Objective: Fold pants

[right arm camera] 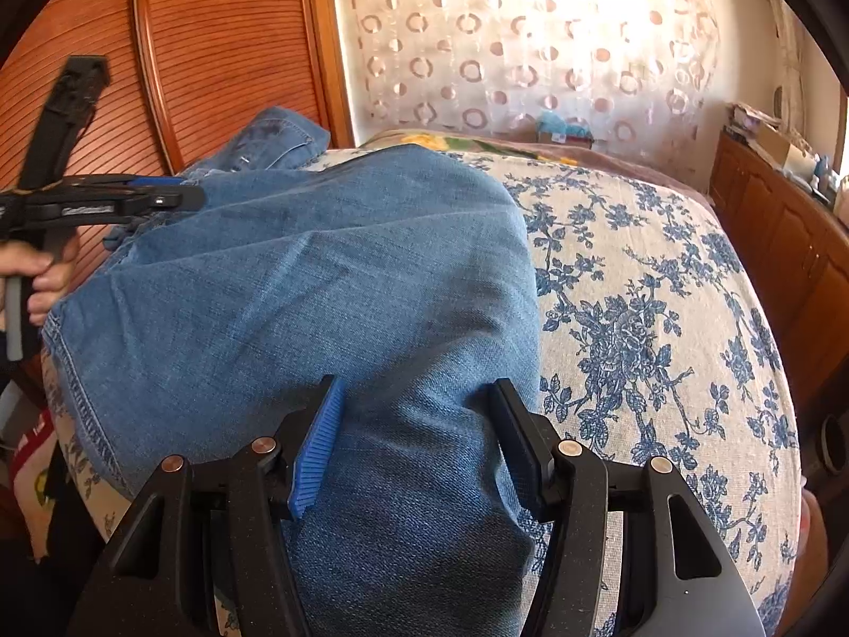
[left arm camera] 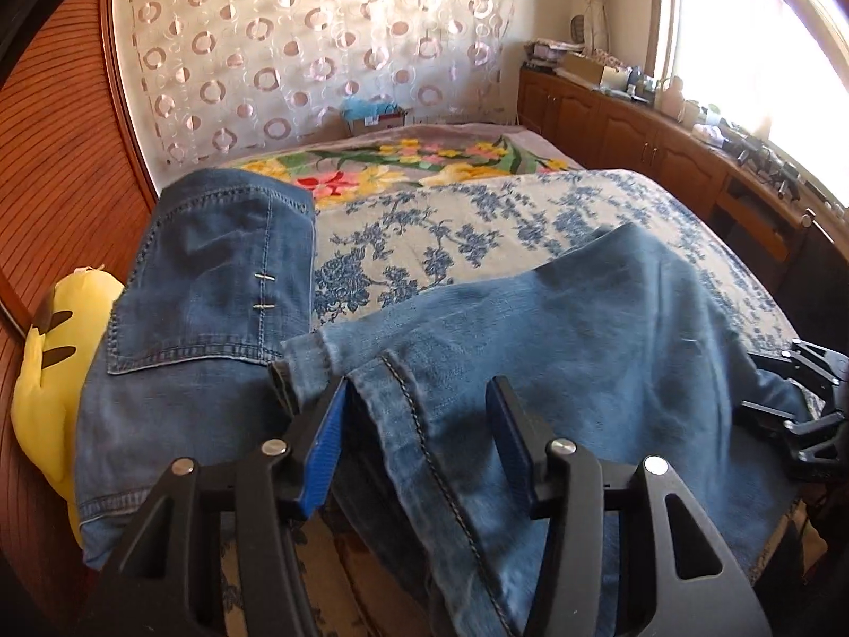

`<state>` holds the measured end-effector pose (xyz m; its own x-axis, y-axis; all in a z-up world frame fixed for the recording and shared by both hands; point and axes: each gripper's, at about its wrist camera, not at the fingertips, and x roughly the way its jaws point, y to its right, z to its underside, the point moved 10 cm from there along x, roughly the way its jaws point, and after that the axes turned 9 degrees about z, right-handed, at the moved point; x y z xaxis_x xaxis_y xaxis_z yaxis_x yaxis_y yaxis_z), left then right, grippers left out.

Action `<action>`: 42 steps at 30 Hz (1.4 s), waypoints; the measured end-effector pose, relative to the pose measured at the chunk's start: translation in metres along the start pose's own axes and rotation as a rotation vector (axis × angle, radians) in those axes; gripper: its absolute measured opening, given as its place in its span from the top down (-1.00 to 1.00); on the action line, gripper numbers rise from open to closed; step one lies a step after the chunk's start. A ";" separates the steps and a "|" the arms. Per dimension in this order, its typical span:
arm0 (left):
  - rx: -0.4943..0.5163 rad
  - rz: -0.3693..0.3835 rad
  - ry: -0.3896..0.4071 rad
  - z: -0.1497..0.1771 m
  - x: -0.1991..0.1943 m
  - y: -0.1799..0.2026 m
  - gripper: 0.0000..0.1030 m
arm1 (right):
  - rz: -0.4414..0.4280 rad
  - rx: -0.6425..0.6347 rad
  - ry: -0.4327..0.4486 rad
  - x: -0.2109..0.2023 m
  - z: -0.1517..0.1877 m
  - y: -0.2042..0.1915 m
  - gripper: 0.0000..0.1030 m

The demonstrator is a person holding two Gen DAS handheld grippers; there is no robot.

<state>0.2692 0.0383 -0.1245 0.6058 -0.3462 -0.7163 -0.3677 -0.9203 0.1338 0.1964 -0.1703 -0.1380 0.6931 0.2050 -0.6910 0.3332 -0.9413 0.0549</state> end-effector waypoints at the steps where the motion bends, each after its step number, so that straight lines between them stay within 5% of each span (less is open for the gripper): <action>1: -0.008 0.009 0.001 0.000 0.002 -0.002 0.05 | 0.000 -0.001 0.001 0.000 0.000 0.000 -0.13; 5: -0.023 0.031 0.035 -0.003 -0.003 -0.003 0.65 | -0.006 0.003 0.000 0.002 -0.001 0.000 -0.13; 8: -0.041 0.053 0.074 -0.008 -0.017 -0.002 0.73 | -0.008 0.007 0.002 0.001 0.000 0.000 -0.13; 13: -0.060 -0.060 0.135 -0.020 -0.038 -0.020 0.76 | 0.000 0.016 0.000 0.002 -0.001 0.002 -0.13; 19: -0.097 -0.049 0.089 -0.011 -0.026 -0.032 0.72 | -0.008 0.031 -0.003 0.003 -0.001 0.003 -0.13; 26: -0.101 -0.034 0.104 -0.013 -0.031 -0.029 0.34 | -0.014 0.036 -0.005 0.003 -0.001 0.005 -0.13; 34: -0.081 -0.025 0.120 -0.021 -0.035 -0.029 0.30 | -0.045 0.076 -0.004 -0.008 -0.007 0.019 -0.13; 42: -0.079 -0.019 0.083 -0.028 -0.015 -0.037 0.30 | -0.013 0.028 0.053 -0.013 -0.065 0.056 -0.13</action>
<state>0.2929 0.0724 -0.0996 0.6701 -0.3391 -0.6603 -0.3003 -0.9374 0.1766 0.2476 -0.2080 -0.0796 0.7220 0.2305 -0.6524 0.3251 -0.9453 0.0258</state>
